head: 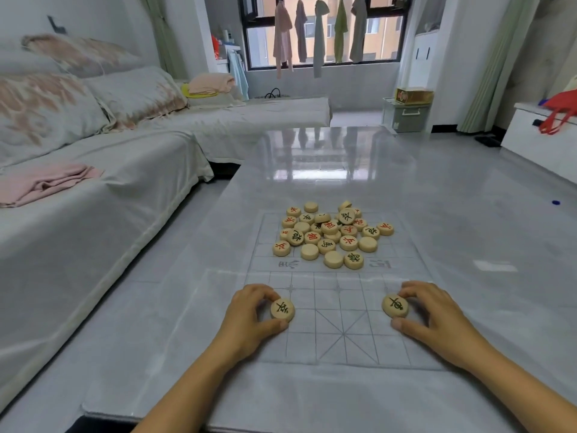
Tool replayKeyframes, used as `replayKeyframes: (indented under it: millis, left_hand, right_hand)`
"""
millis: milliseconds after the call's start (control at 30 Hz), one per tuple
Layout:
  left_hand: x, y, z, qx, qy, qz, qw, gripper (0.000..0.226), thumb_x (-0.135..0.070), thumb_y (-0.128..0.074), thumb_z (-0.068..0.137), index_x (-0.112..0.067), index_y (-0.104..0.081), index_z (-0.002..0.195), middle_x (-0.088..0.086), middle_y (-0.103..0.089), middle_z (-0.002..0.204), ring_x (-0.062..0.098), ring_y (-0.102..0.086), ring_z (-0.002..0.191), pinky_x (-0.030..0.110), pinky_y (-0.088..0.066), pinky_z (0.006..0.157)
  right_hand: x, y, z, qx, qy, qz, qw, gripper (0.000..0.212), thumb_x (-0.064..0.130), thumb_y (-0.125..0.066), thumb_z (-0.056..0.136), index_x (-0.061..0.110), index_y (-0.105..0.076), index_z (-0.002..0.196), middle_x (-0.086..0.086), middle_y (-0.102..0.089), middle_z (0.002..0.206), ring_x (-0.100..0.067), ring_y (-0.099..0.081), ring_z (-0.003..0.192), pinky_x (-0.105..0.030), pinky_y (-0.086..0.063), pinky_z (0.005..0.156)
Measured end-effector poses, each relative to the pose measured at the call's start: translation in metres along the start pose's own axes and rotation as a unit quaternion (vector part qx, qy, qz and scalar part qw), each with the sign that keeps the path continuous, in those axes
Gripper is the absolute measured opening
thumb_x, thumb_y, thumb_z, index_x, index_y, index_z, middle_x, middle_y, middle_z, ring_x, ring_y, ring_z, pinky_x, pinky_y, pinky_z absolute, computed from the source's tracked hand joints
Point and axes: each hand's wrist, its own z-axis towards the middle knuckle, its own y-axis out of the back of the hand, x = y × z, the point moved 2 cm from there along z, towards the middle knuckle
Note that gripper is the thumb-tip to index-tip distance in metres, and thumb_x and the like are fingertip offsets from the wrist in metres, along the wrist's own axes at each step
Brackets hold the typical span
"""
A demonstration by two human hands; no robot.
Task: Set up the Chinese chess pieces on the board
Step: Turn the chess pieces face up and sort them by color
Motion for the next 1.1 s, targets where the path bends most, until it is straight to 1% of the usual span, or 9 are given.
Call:
replayKeyframes:
  millis: [67,167,333,567,700,800,933,1033,1100]
  left_hand:
    - [-0.002,0.000,0.001,0.015,-0.003,0.012,1.000,0.039,-0.024,-0.076,0.073,-0.045,-0.047,0.088,-0.012,-0.047,0.115,0.010,-0.039,0.113,0.022,-0.034,0.097]
    - [-0.003,0.001,0.003,0.040,-0.007,0.039,0.998,0.036,-0.028,-0.071,0.078,-0.046,-0.049,0.100,-0.016,-0.043,0.121,0.009,-0.034,0.119,0.024,-0.029,0.103]
    - [-0.014,-0.004,0.025,0.047,-0.018,0.122,0.991,0.046,-0.020,-0.053,0.090,-0.029,-0.042,0.133,-0.010,-0.038,0.137,0.012,-0.033,0.128,0.028,-0.027,0.110]
    - [-0.030,-0.016,0.085,-0.072,-0.017,0.096,0.993,0.037,-0.018,-0.055,0.087,-0.020,-0.051,0.124,0.001,-0.048,0.130,0.018,-0.043,0.118,0.032,-0.036,0.101]
    - [-0.041,-0.037,0.115,-0.046,-0.046,0.189,0.980,0.049,-0.037,-0.060,0.084,-0.027,-0.046,0.131,-0.002,-0.048,0.125,0.019,-0.040,0.118,0.029,-0.029,0.094]
    - [-0.038,-0.038,0.124,-0.050,-0.039,0.163,0.985,0.041,-0.034,-0.061,0.085,-0.026,-0.053,0.124,-0.001,-0.052,0.119,0.020,-0.044,0.113,0.030,-0.033,0.093]
    - [-0.028,-0.029,0.119,-0.007,-0.042,0.121,0.992,0.041,-0.033,-0.067,0.080,-0.026,-0.056,0.118,-0.004,-0.054,0.111,0.016,-0.050,0.104,0.030,-0.043,0.091]
    - [-0.026,-0.022,0.115,0.023,-0.039,0.080,0.996,0.043,-0.031,-0.074,0.073,-0.025,-0.055,0.111,-0.009,-0.054,0.098,0.012,-0.053,0.093,0.026,-0.046,0.082]
    - [-0.029,-0.021,0.114,0.050,-0.064,0.088,0.993,0.039,-0.032,-0.076,0.071,-0.025,-0.057,0.105,-0.010,-0.054,0.096,0.011,-0.052,0.090,0.025,-0.047,0.079]
  right_hand:
    - [-0.001,0.001,0.005,0.028,0.011,-0.022,0.999,0.055,0.077,-0.058,0.058,0.045,-0.042,0.101,0.021,-0.036,0.118,-0.009,-0.037,0.115,-0.028,-0.032,0.097]
    - [0.000,0.004,0.014,0.058,0.017,-0.066,0.996,0.037,0.049,-0.066,0.075,0.043,-0.042,0.102,0.019,-0.035,0.118,-0.009,-0.033,0.117,-0.024,-0.029,0.095]
    - [0.002,0.004,0.031,0.038,0.029,-0.071,0.996,0.033,0.051,-0.065,0.074,0.040,-0.045,0.096,0.019,-0.041,0.109,-0.005,-0.036,0.104,-0.021,-0.028,0.085]
    - [-0.005,0.007,0.044,-0.036,-0.013,-0.087,0.995,0.051,0.046,-0.055,0.085,0.027,-0.039,0.131,0.008,-0.038,0.131,-0.014,-0.034,0.125,-0.026,-0.029,0.097]
    - [0.022,0.004,0.068,-0.038,0.059,-0.068,0.995,0.042,0.037,-0.052,0.090,0.027,-0.044,0.129,0.007,-0.039,0.134,-0.010,-0.032,0.123,-0.018,-0.026,0.096]
    - [0.050,-0.015,0.096,-0.031,0.113,-0.102,0.988,0.044,0.039,-0.052,0.089,0.027,-0.044,0.131,0.007,-0.043,0.131,-0.014,-0.036,0.120,-0.025,-0.027,0.099]
    - [0.064,-0.037,0.115,-0.049,0.114,-0.185,0.975,0.035,0.045,-0.055,0.083,0.027,-0.059,0.113,0.007,-0.061,0.110,-0.019,-0.048,0.107,-0.035,-0.029,0.092]
    - [0.065,-0.037,0.102,-0.082,0.143,-0.246,0.955,0.031,0.051,-0.043,0.075,0.032,-0.067,0.080,0.014,-0.065,0.075,-0.012,-0.057,0.079,-0.028,-0.032,0.078]
    - [0.062,-0.039,0.089,-0.085,0.174,-0.241,0.951,0.033,0.053,-0.039,0.075,0.034,-0.066,0.071,0.018,-0.061,0.069,-0.006,-0.055,0.073,-0.022,-0.033,0.071]
